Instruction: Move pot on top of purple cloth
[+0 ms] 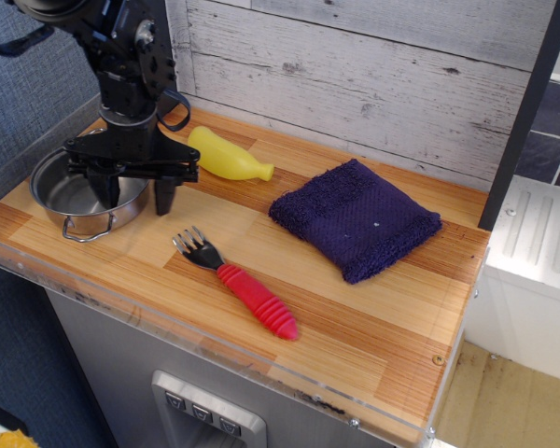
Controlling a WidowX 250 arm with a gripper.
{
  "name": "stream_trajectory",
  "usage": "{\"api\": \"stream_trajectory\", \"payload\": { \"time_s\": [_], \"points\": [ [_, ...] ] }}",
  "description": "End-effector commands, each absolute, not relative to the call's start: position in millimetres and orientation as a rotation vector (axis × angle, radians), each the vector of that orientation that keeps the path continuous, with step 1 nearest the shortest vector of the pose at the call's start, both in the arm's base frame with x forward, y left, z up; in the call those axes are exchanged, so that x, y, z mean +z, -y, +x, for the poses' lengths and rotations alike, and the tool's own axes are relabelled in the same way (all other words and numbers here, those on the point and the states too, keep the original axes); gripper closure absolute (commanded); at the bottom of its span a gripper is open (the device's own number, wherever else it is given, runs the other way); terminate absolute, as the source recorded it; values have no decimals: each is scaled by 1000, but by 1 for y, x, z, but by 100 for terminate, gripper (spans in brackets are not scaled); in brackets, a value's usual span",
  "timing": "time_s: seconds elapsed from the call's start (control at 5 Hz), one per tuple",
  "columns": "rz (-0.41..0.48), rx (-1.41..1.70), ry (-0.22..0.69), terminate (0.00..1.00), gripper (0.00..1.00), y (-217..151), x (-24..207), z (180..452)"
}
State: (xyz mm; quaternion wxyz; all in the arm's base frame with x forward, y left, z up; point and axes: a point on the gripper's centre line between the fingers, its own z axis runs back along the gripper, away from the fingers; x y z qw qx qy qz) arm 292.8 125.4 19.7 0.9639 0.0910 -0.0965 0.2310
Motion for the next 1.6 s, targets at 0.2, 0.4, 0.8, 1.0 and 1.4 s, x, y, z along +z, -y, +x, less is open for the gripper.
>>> {"api": "stream_trajectory", "payload": {
  "time_s": [0.2, 0.4, 0.8, 1.0, 1.4],
  "points": [
    [230, 487, 244, 0, 100, -135, 38, 291],
    [227, 493, 244, 0, 100, -135, 40, 290],
    [173, 504, 306, 0, 100, -121, 68, 301],
    [131, 493, 370, 0, 100, -107, 91, 309],
    [83, 401, 444, 0, 100, -49, 117, 329]
  ]
}}
